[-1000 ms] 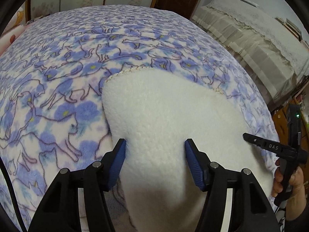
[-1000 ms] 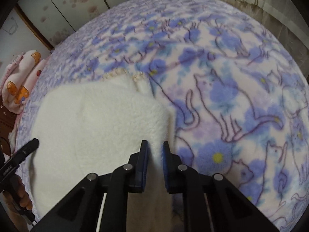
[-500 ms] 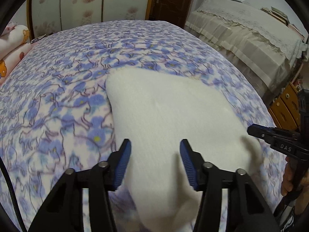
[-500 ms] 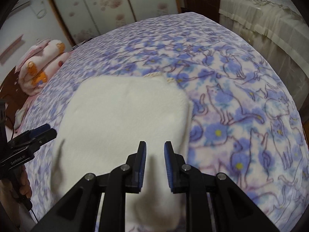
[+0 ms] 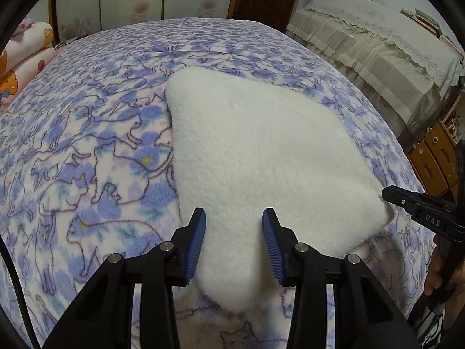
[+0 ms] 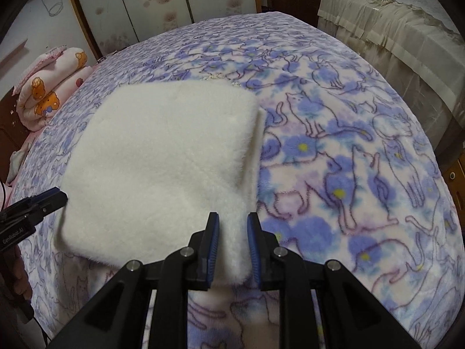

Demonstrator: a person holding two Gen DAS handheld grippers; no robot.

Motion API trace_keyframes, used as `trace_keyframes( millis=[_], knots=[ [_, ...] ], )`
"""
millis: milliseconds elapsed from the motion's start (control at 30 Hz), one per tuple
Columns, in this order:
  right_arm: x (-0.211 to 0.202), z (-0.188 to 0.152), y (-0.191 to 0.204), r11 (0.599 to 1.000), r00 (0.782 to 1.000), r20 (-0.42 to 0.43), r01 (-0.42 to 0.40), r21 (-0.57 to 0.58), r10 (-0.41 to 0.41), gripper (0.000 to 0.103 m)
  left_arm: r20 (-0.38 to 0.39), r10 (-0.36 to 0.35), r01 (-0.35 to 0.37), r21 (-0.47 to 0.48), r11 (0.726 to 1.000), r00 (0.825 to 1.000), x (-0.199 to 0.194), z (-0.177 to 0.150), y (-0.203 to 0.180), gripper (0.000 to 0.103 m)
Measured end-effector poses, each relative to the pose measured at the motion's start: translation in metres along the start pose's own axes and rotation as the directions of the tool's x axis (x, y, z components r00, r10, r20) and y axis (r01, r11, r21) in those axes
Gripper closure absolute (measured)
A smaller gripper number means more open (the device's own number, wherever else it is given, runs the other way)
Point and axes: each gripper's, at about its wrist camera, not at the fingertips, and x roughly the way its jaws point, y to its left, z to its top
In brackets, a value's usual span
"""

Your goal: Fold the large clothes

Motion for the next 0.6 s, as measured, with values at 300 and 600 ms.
trace_keyframes(
  millis=[300,600],
  knots=[
    [-0.024,-0.006,0.001,0.998,0.998,-0.023,-0.050,0.035,0.051,0.079,0.005,0.024,-0.024,-0.052,0.998,1.000,-0.027,-0.003,-0.002,0.025],
    [-0.038,-0.003,0.006,0.997,0.996,-0.062,-0.069,0.016,0.070,0.045,-0.068,0.055,-0.060,-0.079,0.995,0.996,-0.033,-0.005,0.000,0.016]
  ],
)
